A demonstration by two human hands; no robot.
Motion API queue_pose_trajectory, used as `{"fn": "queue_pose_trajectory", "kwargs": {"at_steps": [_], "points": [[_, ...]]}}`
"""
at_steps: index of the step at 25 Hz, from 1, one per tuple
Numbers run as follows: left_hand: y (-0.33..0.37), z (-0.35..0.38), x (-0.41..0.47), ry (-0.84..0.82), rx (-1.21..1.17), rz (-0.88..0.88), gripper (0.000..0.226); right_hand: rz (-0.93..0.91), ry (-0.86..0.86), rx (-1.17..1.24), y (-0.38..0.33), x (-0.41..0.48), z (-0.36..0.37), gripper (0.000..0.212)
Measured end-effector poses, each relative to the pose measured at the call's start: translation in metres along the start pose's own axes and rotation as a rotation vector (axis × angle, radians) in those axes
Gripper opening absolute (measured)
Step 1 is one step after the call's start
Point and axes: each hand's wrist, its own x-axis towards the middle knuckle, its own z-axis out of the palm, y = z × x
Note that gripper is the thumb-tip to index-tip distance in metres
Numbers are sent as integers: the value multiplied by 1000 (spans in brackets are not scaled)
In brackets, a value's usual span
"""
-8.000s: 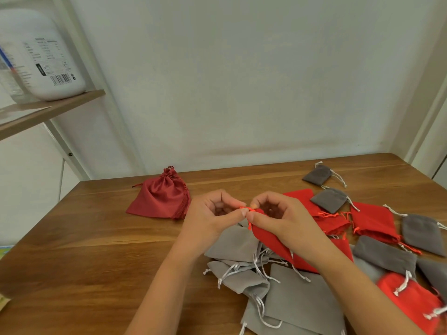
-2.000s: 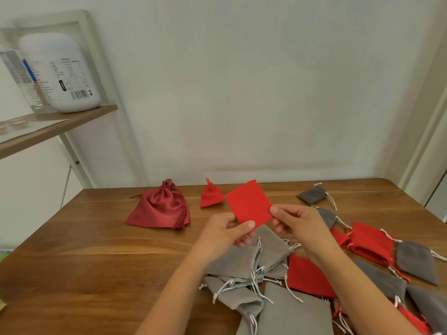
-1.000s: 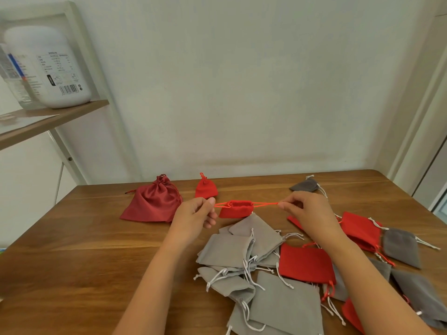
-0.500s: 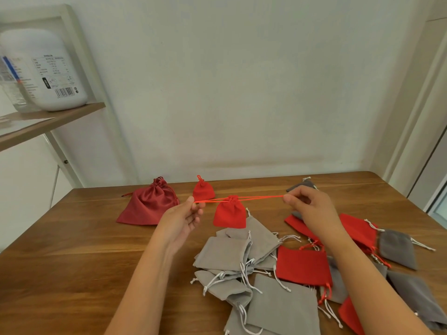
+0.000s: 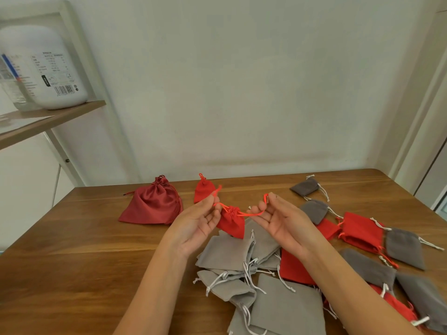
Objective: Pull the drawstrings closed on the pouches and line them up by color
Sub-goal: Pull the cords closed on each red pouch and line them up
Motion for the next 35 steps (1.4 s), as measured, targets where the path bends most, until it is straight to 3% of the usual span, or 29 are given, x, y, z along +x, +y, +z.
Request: {"fn": "queue_pose_trajectory", "kwargs": {"at_steps": [3, 7, 11, 15, 19, 23, 30, 33, 35], "points": [[-2, 0, 0, 34, 27, -51, 26, 1, 0, -60, 1, 2, -4, 8], [-1, 0, -1, 32, 151, 14, 11, -8, -39, -34, -1, 5, -13, 48], [-1, 5, -2, -5, 249, 204, 10, -66, -5, -35, -1, 3, -11, 60], [-9, 11, -8, 78, 749, 416, 16, -128, 2, -161, -1, -1, -4, 40], [-17, 15, -11, -13, 1014, 419, 18, -269, -37, -488, 5, -7, 7, 19], [-19, 17, -15, -174, 1122, 305, 36, -332, -94, -685, 10, -10, 12, 15], [-18, 22, -23, -397, 1117, 240, 21, -333, -31, -763, 13, -7, 9, 22], [-18, 24, -24, -313, 1088, 233, 20, -319, -62, -761, 9, -10, 13, 11], [-17, 25, -23, -232, 1050, 248, 27, -285, -98, -776, 3, -11, 12, 21]]}}
